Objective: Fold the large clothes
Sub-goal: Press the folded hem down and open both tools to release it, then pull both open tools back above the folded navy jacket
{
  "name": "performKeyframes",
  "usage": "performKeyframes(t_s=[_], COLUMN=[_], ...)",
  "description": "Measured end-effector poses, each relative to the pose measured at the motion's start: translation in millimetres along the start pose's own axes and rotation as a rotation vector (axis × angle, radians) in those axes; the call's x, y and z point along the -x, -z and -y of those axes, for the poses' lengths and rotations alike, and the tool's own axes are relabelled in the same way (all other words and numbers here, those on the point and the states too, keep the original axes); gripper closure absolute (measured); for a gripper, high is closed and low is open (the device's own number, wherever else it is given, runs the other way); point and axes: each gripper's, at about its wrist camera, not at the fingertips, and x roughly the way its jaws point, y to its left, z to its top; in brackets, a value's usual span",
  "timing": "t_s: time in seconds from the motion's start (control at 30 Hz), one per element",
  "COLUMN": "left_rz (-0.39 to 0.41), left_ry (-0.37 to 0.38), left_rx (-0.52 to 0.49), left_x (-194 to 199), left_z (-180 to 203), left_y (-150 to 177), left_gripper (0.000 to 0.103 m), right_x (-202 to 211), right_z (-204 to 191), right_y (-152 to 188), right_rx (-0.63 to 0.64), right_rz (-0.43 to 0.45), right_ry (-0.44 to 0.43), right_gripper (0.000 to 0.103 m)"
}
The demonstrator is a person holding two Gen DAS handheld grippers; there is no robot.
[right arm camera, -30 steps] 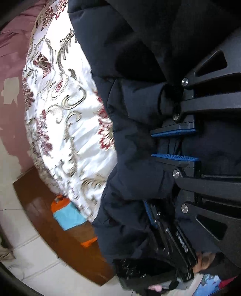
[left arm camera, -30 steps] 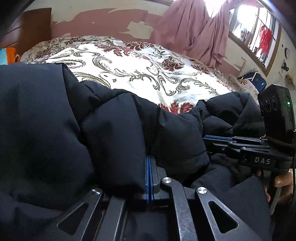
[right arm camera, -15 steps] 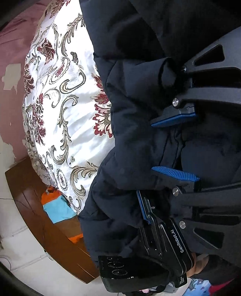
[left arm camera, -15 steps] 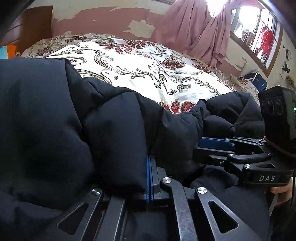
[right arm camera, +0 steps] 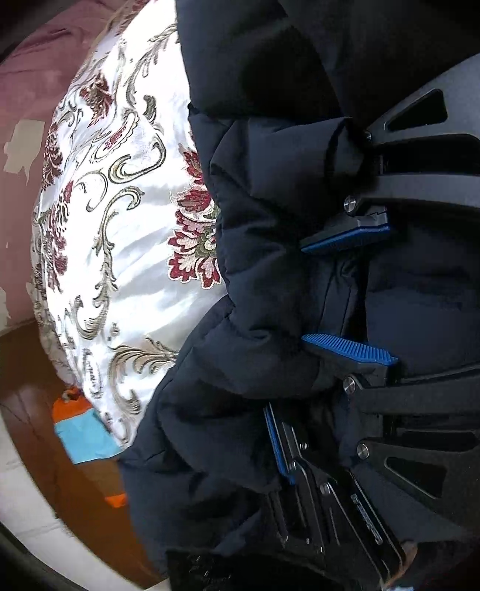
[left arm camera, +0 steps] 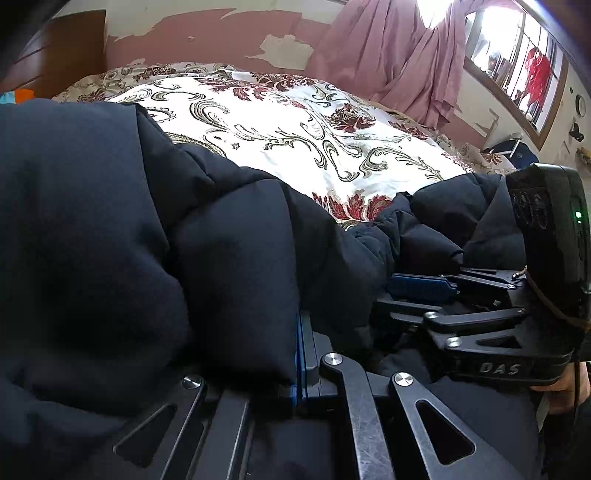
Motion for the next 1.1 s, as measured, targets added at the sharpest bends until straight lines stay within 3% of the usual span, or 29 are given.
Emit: performKeyframes(t_s=[0.1, 0.27, 0.33, 0.4, 0.67, 0.73, 0.8, 0.87, 0.93, 1.1], left_rz=[-0.003, 0.037, 0.078, 0.114, 0.125, 0.132, 0.157, 0.216, 0.274, 0.326], left_ry=[-0.002, 0.028, 0.063, 0.075, -0.013, -0.015, -0.005, -0.055, -0.094, -0.148], left_rx=[-0.002, 0.01, 0.02, 0.016, 0.01, 0.016, 0.017, 0.028, 0.032, 0.041], left_x=[-1, 12, 27, 40, 57, 64, 75, 87, 101, 135], left_z=[1, -1, -3, -3, 9, 13, 16, 17, 18, 22], left_y=[-1, 4, 10, 14, 8, 7, 5, 7, 8, 6], left_gripper=[0.099, 0.099, 0.097, 0.088, 0.078, 0.07, 0.047, 0.022, 0.018, 0.008], right_x=[0, 29, 43, 54, 94, 105, 116, 125, 136, 163], right_z=[-2, 10, 6, 2, 6, 7, 7, 5, 5, 1], right_y=[-1, 13, 17, 21, 31, 34, 39, 41, 46, 59], right_rx=[0.006, -0.062, -0.059, -0.053, -0.062, -0.071, -0.079, -0.084, -0.092, -0.123], right_rz=[0.005, 0.113, 0.145, 0.17, 0.228, 0.249, 0.268, 0.293, 0.322, 0.395], right_ry=[0.014, -0.07, -0.036, 0.013, 0.125, 0.136, 0.154, 0.179, 0.203, 0.232], right_gripper=[0.065, 0.06, 0.051, 0.046, 0.038, 0.036, 0.033, 0.027, 0.024, 0.008])
